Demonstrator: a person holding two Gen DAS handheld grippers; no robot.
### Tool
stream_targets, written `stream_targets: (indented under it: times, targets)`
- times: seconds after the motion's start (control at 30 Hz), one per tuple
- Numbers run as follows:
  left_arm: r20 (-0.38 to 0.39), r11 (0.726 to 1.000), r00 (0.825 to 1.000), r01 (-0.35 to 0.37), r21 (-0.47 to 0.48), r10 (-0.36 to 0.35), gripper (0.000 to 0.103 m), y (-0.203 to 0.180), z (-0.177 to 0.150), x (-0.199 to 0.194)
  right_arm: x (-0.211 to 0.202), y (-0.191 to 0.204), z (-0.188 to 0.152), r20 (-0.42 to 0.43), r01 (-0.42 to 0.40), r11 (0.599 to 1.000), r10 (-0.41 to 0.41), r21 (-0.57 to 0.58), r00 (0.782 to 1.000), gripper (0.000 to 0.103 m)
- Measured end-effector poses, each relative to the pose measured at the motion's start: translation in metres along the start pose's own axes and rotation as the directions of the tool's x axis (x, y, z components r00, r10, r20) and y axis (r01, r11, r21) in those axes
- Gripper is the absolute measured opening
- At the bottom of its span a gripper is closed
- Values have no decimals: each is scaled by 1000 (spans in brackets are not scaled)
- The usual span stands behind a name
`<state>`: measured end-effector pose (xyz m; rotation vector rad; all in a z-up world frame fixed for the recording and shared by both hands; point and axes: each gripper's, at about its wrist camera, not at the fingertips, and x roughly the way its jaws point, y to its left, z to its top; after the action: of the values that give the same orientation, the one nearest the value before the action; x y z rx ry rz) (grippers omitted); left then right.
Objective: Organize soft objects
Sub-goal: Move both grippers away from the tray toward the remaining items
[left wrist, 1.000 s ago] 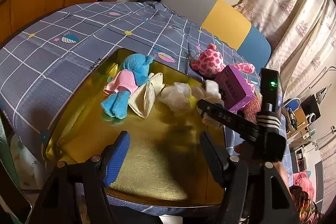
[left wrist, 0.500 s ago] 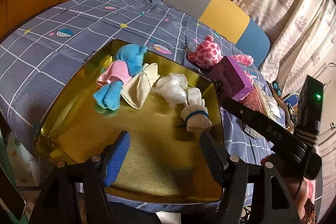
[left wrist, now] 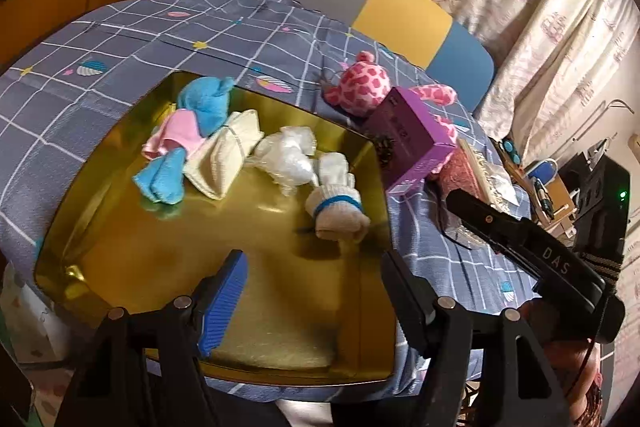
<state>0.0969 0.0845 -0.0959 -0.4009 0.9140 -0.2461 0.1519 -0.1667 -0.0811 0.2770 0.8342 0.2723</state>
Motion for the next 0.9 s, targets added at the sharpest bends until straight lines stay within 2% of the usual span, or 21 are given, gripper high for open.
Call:
stream_targets:
  times: [0.27, 0.43, 0.67, 0.9]
  targets:
    - [-19, 999, 1000, 22, 42, -22, 69, -24, -1, 6, -18, -29, -8, 7, -5, 999, 5, 35, 1000, 64]
    - [-25, 995, 998, 54, 83, -52, 70, -41, -2, 6, -35, -56, -15, 12, 23, 999, -24, 43, 1000, 65]
    - [-48, 978, 990, 137, 156, -131, 69, -79, -6, 13, -61, -127, -27, 4, 149, 983, -151, 106, 989, 65]
    - [-109, 952, 979, 196, 234, -174, 69, -129, -17, 30, -93, -210, -34, -2, 270, 941, -275, 204, 961, 65]
